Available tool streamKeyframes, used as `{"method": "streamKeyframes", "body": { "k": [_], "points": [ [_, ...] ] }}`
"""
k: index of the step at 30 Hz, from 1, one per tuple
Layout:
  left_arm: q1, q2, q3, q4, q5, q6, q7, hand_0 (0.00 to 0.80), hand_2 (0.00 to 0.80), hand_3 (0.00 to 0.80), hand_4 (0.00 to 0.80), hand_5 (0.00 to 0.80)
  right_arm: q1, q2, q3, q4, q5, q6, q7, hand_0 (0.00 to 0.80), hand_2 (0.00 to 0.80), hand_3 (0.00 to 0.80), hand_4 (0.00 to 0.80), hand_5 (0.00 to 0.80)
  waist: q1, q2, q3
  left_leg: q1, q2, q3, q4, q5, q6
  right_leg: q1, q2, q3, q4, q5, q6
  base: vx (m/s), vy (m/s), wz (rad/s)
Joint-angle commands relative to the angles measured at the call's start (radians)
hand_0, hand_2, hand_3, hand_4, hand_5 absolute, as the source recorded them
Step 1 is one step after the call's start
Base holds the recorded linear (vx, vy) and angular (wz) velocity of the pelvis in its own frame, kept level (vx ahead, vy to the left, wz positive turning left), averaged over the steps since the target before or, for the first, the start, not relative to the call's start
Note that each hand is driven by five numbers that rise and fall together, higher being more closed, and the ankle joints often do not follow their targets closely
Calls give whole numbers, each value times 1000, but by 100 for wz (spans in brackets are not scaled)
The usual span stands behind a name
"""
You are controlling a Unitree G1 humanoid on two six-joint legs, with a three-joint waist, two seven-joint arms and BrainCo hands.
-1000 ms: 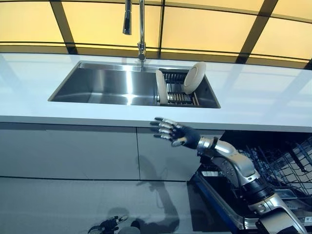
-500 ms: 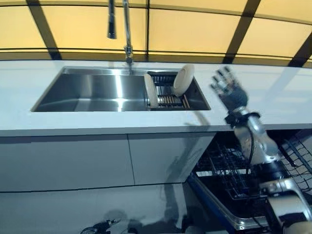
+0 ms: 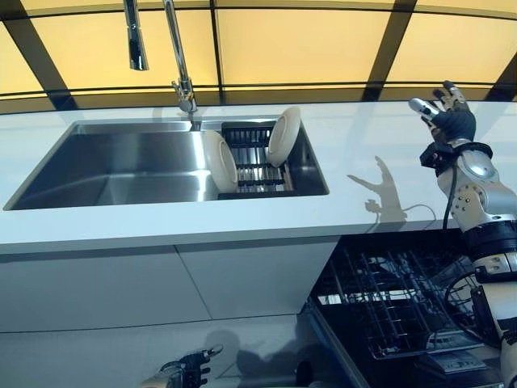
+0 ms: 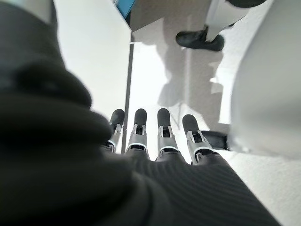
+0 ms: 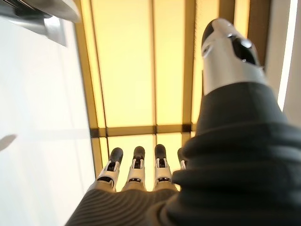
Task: Take plates into dishwasher
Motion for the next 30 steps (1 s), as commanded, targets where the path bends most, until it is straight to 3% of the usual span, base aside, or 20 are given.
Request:
{"method": "streamKeyframes", "body": {
  "k": [1,4,6,8,9,10,12,13,14,16,18,22,24,27,28,29,30],
  "points": [
    [-46,71,-76,18,66,-5,-10,0,0,0,0,0,-175,-26,63,77,-85,28,0,0,0,0,0,0,30,-63,6,-20,-62,-9,18,15,87,-12,-126,-28,82,-26,91,54,-23,8],
    [-54,76,-92,1,70,4,-18,0,0,0,0,0,-234,-48,116,110,-99,107,29,0,0,0,0,0,27,-63,2,-13,-46,-6,45,3,80,-23,-121,-29,130,-63,74,70,-28,7],
    [-64,78,-96,4,65,-7,-21,0,0,0,0,0,-286,-50,159,160,-101,125,47,0,0,0,0,0,25,-77,0,-12,-30,9,148,-44,62,-31,-127,-44,151,-77,52,51,-31,1],
    [-73,76,-97,-8,52,-30,-25,0,0,0,0,0,-318,-42,199,184,-105,165,72,0,0,0,0,0,36,-91,12,-95,-2,10,362,21,42,-3,-118,-53,145,-90,18,51,-4,3],
    [-80,68,-105,-35,62,-35,-19,0,0,0,0,0,-326,-32,221,190,-83,181,63,0,0,0,0,0,59,-97,33,-199,-5,-13,486,84,41,32,-112,-43,132,-97,-2,81,86,1],
    [-85,63,-112,-57,35,-31,13,0,0,0,0,0,-329,-20,229,198,-73,178,51,0,0,0,0,0,70,-94,43,-245,-11,-20,495,98,39,46,-110,-37,130,-102,-4,93,123,-7],
    [-97,-12,-128,-44,60,-66,97,0,0,0,0,0,-289,10,184,152,-95,189,4,0,0,0,0,0,97,-102,58,-284,-7,-5,435,102,31,70,-112,-51,137,-116,14,92,174,-8],
    [-104,6,-120,-37,65,-84,78,0,0,0,0,0,-272,18,184,116,-102,194,-19,0,0,0,0,0,102,-87,63,-301,23,13,279,145,17,100,-110,-52,122,-123,31,127,361,-9],
    [-118,30,-108,-8,51,-83,33,0,0,0,0,0,-262,7,198,85,-85,194,-27,0,0,0,0,0,104,-93,74,-284,15,-3,231,145,27,127,-134,-37,111,-119,50,144,438,-25],
    [-129,60,-125,28,39,-113,2,0,0,0,0,0,-265,-17,204,92,-105,217,-5,0,0,0,0,0,85,-96,66,-245,-12,14,207,111,43,122,-173,-36,100,-95,74,120,369,-41],
    [-128,58,-128,46,41,-118,-9,0,0,0,0,0,-281,-17,198,167,-141,202,49,0,0,0,0,0,86,-100,49,-206,-38,43,185,87,50,116,-217,-75,73,-53,101,126,292,-26],
    [-94,66,-104,89,75,-124,-10,0,0,0,0,0,-310,-2,200,222,-149,215,77,0,0,0,0,0,97,-105,21,-188,-85,47,168,57,75,95,-243,-90,80,-32,101,102,195,10],
    [-67,79,-102,97,96,-125,-23,0,0,0,0,0,-301,9,202,199,-137,240,62,0,0,0,0,0,94,-92,11,-172,-78,63,135,74,88,74,-214,-86,165,-79,81,116,192,-10],
    [-50,92,-106,100,77,-129,-39,0,0,0,0,0,-292,3,206,209,-138,237,57,0,0,0,0,0,72,-91,3,-151,-80,36,86,80,106,40,-95,-18,174,-131,45,126,27,-9],
    [-50,92,-117,113,62,-145,-39,0,0,0,0,0,-298,-2,210,233,-136,215,64,0,0,0,0,0,73,-104,6,-154,-90,33,92,66,107,40,-79,-25,137,-118,35,79,-96,2],
    [-44,87,-110,104,59,-144,-28,0,0,0,0,0,-303,-2,206,254,-143,198,76,0,0,0,0,0,85,-106,6,-157,-88,37,95,67,104,47,-93,-41,117,-103,36,72,-110,-1],
    [-43,79,-103,99,49,-145,-13,0,0,0,0,0,-305,-6,200,258,-162,195,78,0,0,0,0,0,84,-109,8,-161,-96,30,87,62,108,51,-73,-15,83,-99,33,72,-87,-5]
  ]
}}
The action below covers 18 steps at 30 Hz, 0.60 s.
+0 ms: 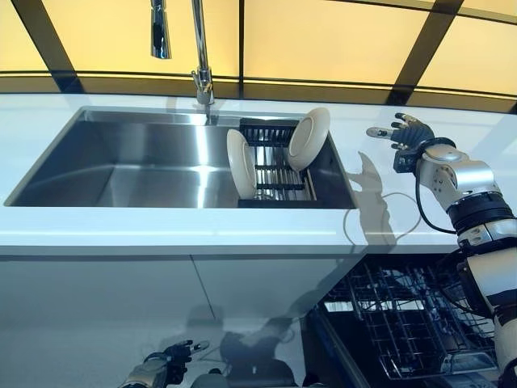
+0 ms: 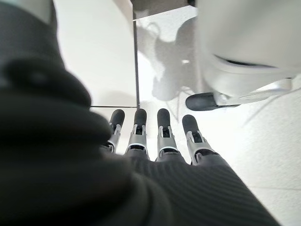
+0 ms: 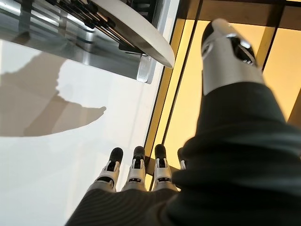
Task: Take plates into dishwasher
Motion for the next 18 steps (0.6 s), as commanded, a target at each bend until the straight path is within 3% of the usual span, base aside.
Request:
{"method": "streamKeyframes", "body": {
  "k": [1,6,18],
  "points": [
    [-9,-13,-21,28,-29,-43,-1,0,0,0,0,0,-118,-55,17,57,-40,-71,11,0,0,0,0,0,4,-13,-36,-42,5,-60,-47,64,8,-3,61,74,0,-15,-27,114,-71,0],
    [32,-27,-17,40,15,-59,-21,0,0,0,0,0,-149,-102,27,69,-46,-34,31,0,0,0,0,0,12,-19,-49,-9,11,-59,-107,81,-3,29,71,60,-58,3,-25,168,-26,11],
    [50,-25,-46,40,56,-58,-32,0,0,0,0,0,-249,-72,124,57,-76,82,6,0,0,0,0,0,24,-22,-38,-38,7,-70,-128,90,-18,12,68,34,-73,10,-17,51,3,7]
  ]
}}
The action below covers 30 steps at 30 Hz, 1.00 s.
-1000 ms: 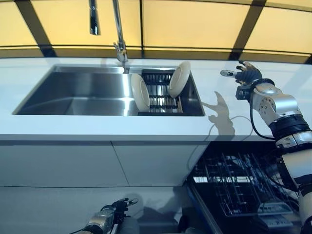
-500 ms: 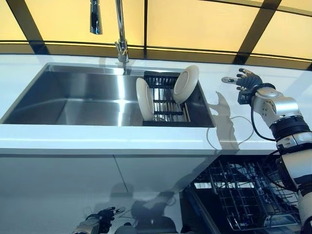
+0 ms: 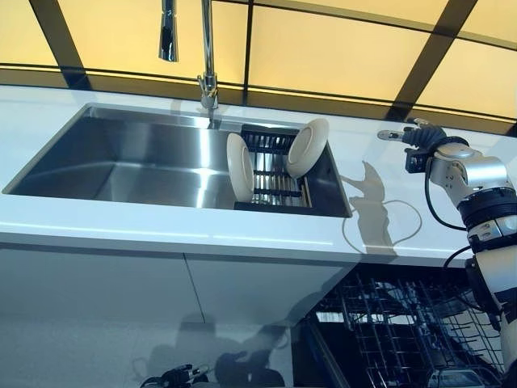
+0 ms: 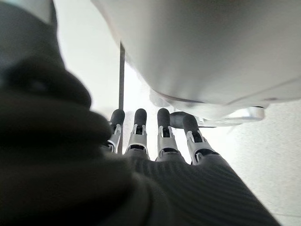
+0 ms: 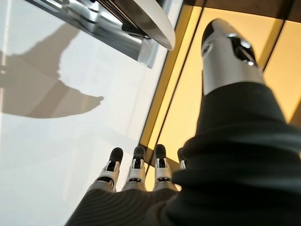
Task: Take plates into dishwasher
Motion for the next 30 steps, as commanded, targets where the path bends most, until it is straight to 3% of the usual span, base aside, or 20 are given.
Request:
{"method": "streamKeyframes", "body": {
  "k": [1,10,19,30],
  "points": [
    [-50,-2,-55,36,33,-21,-17,0,0,0,0,0,-201,-35,85,14,-31,-7,-27,0,0,0,0,0,19,-10,19,-30,-32,-13,-28,26,31,-2,10,26,-2,21,-7,0,0,0],
    [-88,6,-90,16,-9,-24,-9,0,0,0,0,0,-264,65,97,-4,138,-23,-146,0,0,0,0,0,29,0,102,-89,-45,-29,-28,36,40,-62,-1,24,-2,43,0,-86,27,6],
    [-90,12,-104,-3,-53,-37,-4,0,0,0,0,0,-292,88,80,-25,294,-70,-234,0,0,0,0,0,37,11,160,-134,-57,-47,-28,46,46,-106,-6,18,2,55,4,-21,23,5],
    [-83,17,-116,-4,-113,-72,-11,0,0,0,0,0,-367,60,101,-16,289,-110,-296,0,0,0,0,0,44,24,215,-196,-60,-60,-28,64,42,-161,1,5,2,62,1,-12,6,3]
  ]
}}
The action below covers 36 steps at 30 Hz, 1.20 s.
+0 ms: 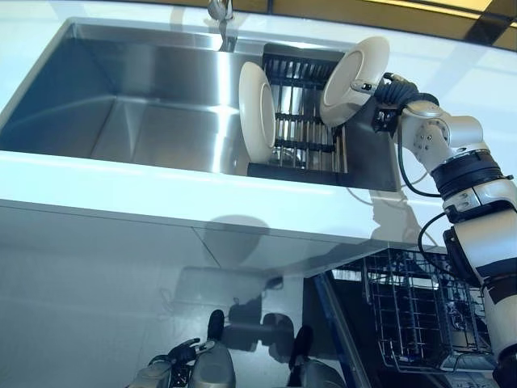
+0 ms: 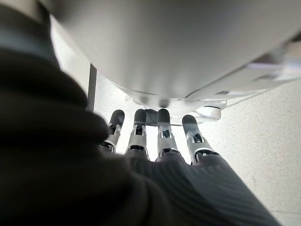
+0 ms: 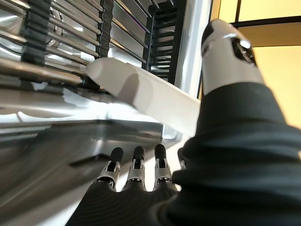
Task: Take plates into dishwasher
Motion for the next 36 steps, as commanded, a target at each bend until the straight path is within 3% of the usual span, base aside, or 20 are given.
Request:
{"method": "streamKeyframes", "body": {
  "k": [1,9,19,20,21,22,25,27,29,30,32,36],
  "points": [
    [-16,12,-68,37,-55,-18,-11,0,0,0,0,0,-151,-63,63,-1,28,-80,-29,0,0,0,0,0,15,-18,12,-35,-58,-6,-32,32,44,-35,-2,33,2,45,8,-33,5,0],
    [-9,13,-57,44,-41,-29,-14,0,0,0,0,0,-167,-89,62,27,51,-79,-49,0,0,0,0,0,17,-24,3,-26,-58,-11,-32,28,39,-22,-1,21,1,40,6,16,-9,0],
    [-2,5,-59,49,-67,-39,-15,0,0,0,0,0,-199,-96,82,45,35,-90,8,0,0,0,0,0,16,-19,6,-17,-57,-8,-32,25,37,-16,-1,26,0,37,1,4,-2,0],
    [-2,5,-59,49,-67,-39,-15,0,0,0,0,0,-199,-95,82,45,34,-92,10,50,50,50,50,50,17,-19,6,-17,-57,-8,-32,25,37,-16,-1,25,0,37,1,0,0,0],
    [-1,4,-60,48,-72,-41,-16,0,0,0,0,0,-201,-95,83,44,31,-98,17,185,185,185,185,185,18,-16,9,-18,-57,-9,-32,26,37,-16,-1,25,0,36,0,0,0,0],
    [-1,3,-59,48,-73,-42,-17,0,0,0,0,0,-201,-95,84,43,28,-102,18,251,251,251,251,251,20,-15,10,-18,-57,-10,-32,26,36,-16,-2,23,0,36,0,0,0,0],
    [1,3,-58,48,-76,-43,-18,0,0,0,0,0,-202,-93,83,46,44,-108,34,292,292,292,292,292,24,-13,11,-19,-57,-13,-32,25,36,-15,-3,16,0,34,0,0,0,0],
    [1,3,-58,47,-80,-44,-19,0,0,0,0,0,-206,-89,83,51,42,-110,37,273,273,273,273,273,27,-11,12,-21,-57,-14,-32,25,36,-17,-4,14,1,34,-1,0,0,0],
    [2,4,-58,44,-87,-50,-21,0,0,0,0,0,-210,-88,85,53,42,-107,36,138,138,138,138,138,30,-8,17,-25,-58,-16,-32,26,36,-20,-5,12,1,34,-1,-4,7,2],
    [2,3,-58,43,-90,-52,-22,0,0,0,0,0,-210,-87,84,54,44,-108,38,116,116,116,116,116,31,-7,19,-27,-58,-17,-32,27,36,-21,-5,10,2,33,-2,-8,12,5],
    [1,-2,-61,39,-99,-52,-18,0,0,0,0,0,-212,-86,88,55,40,-108,37,0,0,0,0,0,33,-3,24,-30,-58,-21,-32,29,37,-23,-5,6,3,33,-3,-2,21,8],
    [1,-4,-63,32,-110,-56,-25,0,0,0,0,0,-212,-82,83,65,47,-116,19,0,0,0,0,0,36,6,32,-33,-59,-23,-32,31,37,-24,-10,1,4,33,-3,4,24,6]
  ]
}}
